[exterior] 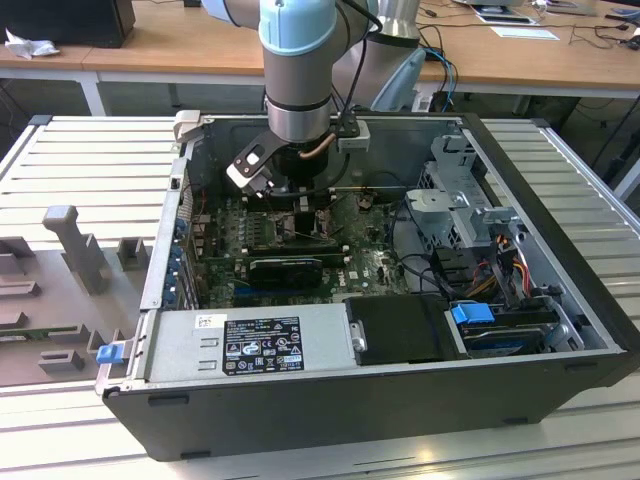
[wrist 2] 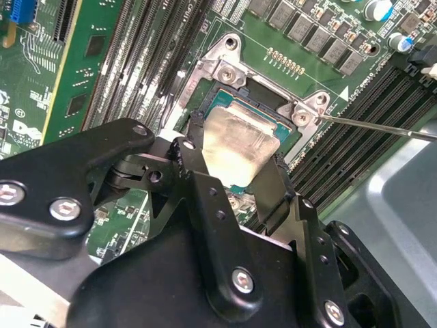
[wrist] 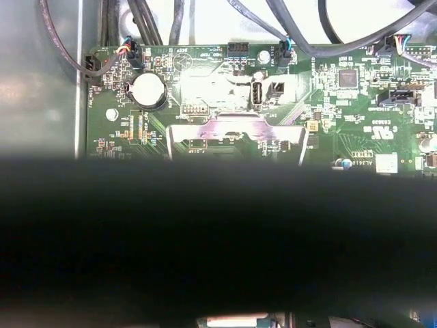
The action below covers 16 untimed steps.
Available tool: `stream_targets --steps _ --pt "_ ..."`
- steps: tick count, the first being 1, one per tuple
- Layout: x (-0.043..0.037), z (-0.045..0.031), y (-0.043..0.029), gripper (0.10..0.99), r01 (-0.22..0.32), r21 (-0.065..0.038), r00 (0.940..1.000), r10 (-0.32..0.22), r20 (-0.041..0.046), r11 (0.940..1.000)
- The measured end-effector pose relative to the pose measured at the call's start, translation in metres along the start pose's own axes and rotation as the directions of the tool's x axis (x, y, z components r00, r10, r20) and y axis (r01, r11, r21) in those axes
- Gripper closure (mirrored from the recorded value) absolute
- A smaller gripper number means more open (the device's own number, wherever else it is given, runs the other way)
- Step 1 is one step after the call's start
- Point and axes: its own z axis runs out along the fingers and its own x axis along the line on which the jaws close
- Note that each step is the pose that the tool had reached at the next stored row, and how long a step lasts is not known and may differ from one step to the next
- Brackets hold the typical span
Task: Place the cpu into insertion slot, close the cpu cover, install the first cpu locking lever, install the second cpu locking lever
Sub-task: 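Place the cpu into insertion slot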
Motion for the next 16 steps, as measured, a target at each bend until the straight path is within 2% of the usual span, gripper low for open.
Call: stream_targets --steps 13,15,16 --pt "-0.0005 0.001 0.0 0.557 -0.004 0.0 1.0 0.004 0.0002 1.0" --pt "-0.0005 0.001 0.0 0.545 -0.004 0.0 1.0 0.004 0.0002 1.0" --pt "-0.0005 0.001 0.0 0.482 -0.004 0.0 1.0 0.004 0.0002 1.0"
